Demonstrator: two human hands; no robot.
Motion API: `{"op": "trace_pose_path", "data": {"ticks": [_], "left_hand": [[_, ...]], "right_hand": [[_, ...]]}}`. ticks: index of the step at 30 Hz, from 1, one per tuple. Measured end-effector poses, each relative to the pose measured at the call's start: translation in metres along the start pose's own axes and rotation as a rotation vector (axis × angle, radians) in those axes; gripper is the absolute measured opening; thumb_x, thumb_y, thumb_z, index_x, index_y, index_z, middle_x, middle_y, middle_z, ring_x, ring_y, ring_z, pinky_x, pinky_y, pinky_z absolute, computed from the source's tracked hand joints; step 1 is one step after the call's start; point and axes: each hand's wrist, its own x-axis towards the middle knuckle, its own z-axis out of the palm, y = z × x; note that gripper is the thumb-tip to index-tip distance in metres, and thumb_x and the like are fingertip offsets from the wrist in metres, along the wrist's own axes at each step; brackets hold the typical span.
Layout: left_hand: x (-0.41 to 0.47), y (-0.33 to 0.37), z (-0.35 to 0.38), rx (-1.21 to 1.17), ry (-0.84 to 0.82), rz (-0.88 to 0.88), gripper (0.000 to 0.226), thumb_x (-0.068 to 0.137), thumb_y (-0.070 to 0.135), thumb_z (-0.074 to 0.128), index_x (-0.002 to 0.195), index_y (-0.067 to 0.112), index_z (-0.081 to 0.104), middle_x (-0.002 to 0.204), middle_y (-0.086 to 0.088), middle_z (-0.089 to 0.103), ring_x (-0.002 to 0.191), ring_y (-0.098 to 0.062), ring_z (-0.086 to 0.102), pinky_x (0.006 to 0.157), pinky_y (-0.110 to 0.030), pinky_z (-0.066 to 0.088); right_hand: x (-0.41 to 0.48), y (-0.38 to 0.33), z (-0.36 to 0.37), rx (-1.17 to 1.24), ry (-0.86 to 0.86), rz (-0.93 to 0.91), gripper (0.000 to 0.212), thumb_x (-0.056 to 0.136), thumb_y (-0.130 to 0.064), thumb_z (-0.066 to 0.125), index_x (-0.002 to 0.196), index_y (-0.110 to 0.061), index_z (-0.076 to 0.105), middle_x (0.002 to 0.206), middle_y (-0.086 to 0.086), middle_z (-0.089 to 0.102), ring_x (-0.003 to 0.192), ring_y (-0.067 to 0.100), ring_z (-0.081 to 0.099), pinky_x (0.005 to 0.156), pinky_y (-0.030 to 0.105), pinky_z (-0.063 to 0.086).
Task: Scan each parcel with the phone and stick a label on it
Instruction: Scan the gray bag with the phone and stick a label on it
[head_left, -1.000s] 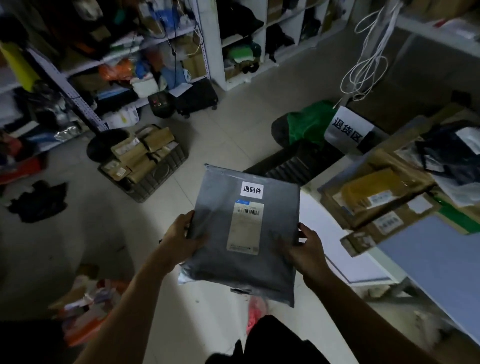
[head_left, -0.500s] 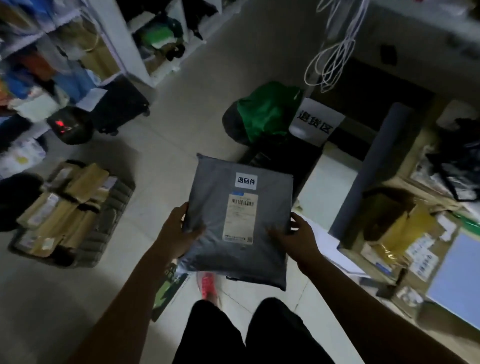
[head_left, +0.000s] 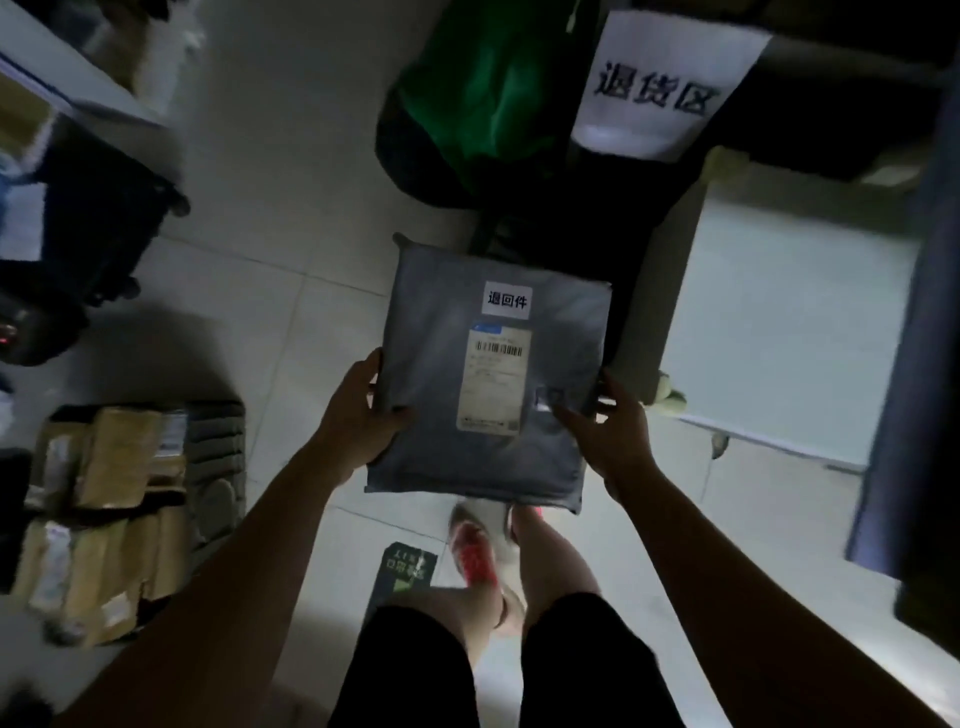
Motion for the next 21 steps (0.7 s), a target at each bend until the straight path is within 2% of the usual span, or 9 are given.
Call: {"op": "trace_pose_path", "data": {"ticks": [2,5,7,11,13,15,17,18,21], "left_hand": [[0.045,-0.011,0.019,0.021,-0.02,0.006,0.082,0.085,0.013,0.077,0.151,0.031,0.032,0.145,-0.001,0.046,0.125,-0.019,0.048,0.094,-0.036,0.051],[0.122,-0.036,0.049,0.092,-0.052,0.051,0.081,0.084,0.02,0.079,0.149,0.031,0.034,0.141,0.001,0.049,0.117,-0.013,0.05,0.092,-0.035,0.052],[0.171,-0.051,0.069,0.13,-0.055,0.098,0.079,0.083,0.023,0.08,0.148,0.029,0.036,0.135,0.004,0.051,0.113,-0.011,0.049,0.087,-0.03,0.049],[0.267,-0.085,0.12,0.124,-0.095,0.17,0.071,0.079,0.025,0.08,0.14,0.025,0.043,0.131,0.005,0.053,0.113,-0.013,0.055,0.087,-0.029,0.05],[0.304,-0.102,0.149,0.099,-0.102,0.136,0.075,0.076,0.024,0.081,0.14,0.023,0.042,0.128,0.004,0.054,0.112,-0.015,0.057,0.089,-0.031,0.053],[0.336,-0.122,0.178,0.062,-0.121,0.119,0.084,0.075,0.016,0.08,0.146,0.021,0.036,0.129,0.005,0.052,0.112,-0.013,0.055,0.09,-0.024,0.051],[0.359,-0.143,0.2,0.059,-0.127,0.155,0.086,0.075,0.011,0.08,0.149,0.015,0.035,0.129,0.004,0.051,0.111,-0.01,0.054,0.087,-0.009,0.046],[0.37,-0.155,0.21,0.067,-0.13,0.164,0.086,0.076,0.011,0.081,0.149,0.011,0.035,0.131,0.001,0.051,0.114,-0.012,0.053,0.091,-0.01,0.045],[0.396,-0.192,0.231,0.104,-0.163,0.081,0.092,0.077,0.017,0.083,0.153,0.01,0.03,0.146,-0.009,0.047,0.132,-0.022,0.049,0.11,-0.036,0.043]], "right_hand": [[0.036,0.022,0.018,0.003,0.039,-0.007,0.053,0.072,-0.042,0.09,0.116,-0.032,0.06,0.105,-0.02,0.067,0.096,0.001,0.065,0.082,0.042,0.062],[0.102,0.062,0.045,-0.011,0.087,0.005,0.072,0.073,-0.038,0.09,0.135,-0.024,0.056,0.123,-0.003,0.067,0.112,0.019,0.064,0.091,0.047,0.059],[0.142,0.087,0.06,-0.033,0.101,0.025,0.077,0.074,-0.038,0.089,0.14,-0.024,0.051,0.129,0.001,0.064,0.118,0.023,0.062,0.095,0.047,0.057],[0.215,0.146,0.092,-0.067,0.182,0.044,0.067,0.071,-0.044,0.087,0.125,-0.018,0.057,0.11,0.003,0.066,0.096,0.018,0.063,0.08,0.038,0.056],[0.243,0.176,0.105,-0.123,0.197,0.094,0.079,0.069,-0.042,0.089,0.135,-0.019,0.053,0.121,0.006,0.063,0.107,0.021,0.062,0.089,0.04,0.055],[0.264,0.207,0.116,-0.161,0.215,0.15,0.095,0.067,-0.038,0.093,0.147,-0.022,0.044,0.135,0.006,0.058,0.121,0.026,0.059,0.101,0.046,0.053],[0.277,0.234,0.124,-0.19,0.241,0.179,0.101,0.065,-0.039,0.093,0.15,-0.022,0.041,0.139,0.006,0.056,0.122,0.024,0.058,0.103,0.044,0.052],[0.282,0.247,0.129,-0.228,0.255,0.186,0.103,0.065,-0.042,0.093,0.151,-0.022,0.041,0.139,0.007,0.055,0.119,0.022,0.058,0.103,0.041,0.052],[0.296,0.282,0.146,-0.311,0.255,0.202,0.104,0.066,-0.046,0.091,0.152,-0.02,0.039,0.138,0.009,0.055,0.117,0.024,0.059,0.1,0.04,0.053]]}}
